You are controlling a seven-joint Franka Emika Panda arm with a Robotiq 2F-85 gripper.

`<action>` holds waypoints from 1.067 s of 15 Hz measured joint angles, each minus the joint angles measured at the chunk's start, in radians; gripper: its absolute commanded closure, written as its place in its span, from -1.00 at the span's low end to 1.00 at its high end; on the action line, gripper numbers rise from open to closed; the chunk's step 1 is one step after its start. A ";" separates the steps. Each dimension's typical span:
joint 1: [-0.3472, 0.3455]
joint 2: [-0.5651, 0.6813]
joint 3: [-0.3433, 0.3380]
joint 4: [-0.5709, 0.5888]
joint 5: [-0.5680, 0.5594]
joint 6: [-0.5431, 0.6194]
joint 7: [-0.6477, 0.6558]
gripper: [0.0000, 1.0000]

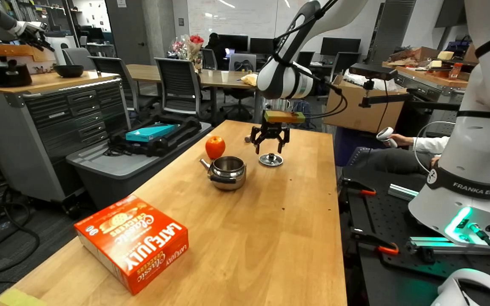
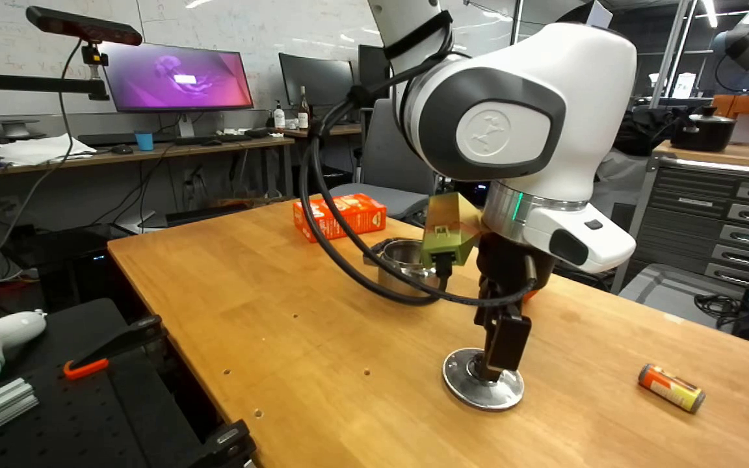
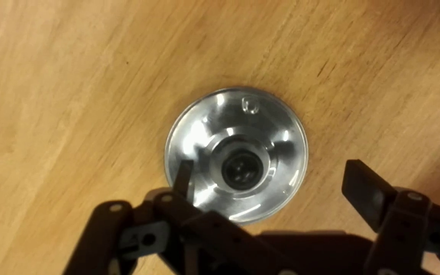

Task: Put the lid on the teapot

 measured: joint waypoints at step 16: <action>-0.001 0.022 -0.017 0.024 -0.003 -0.050 0.013 0.83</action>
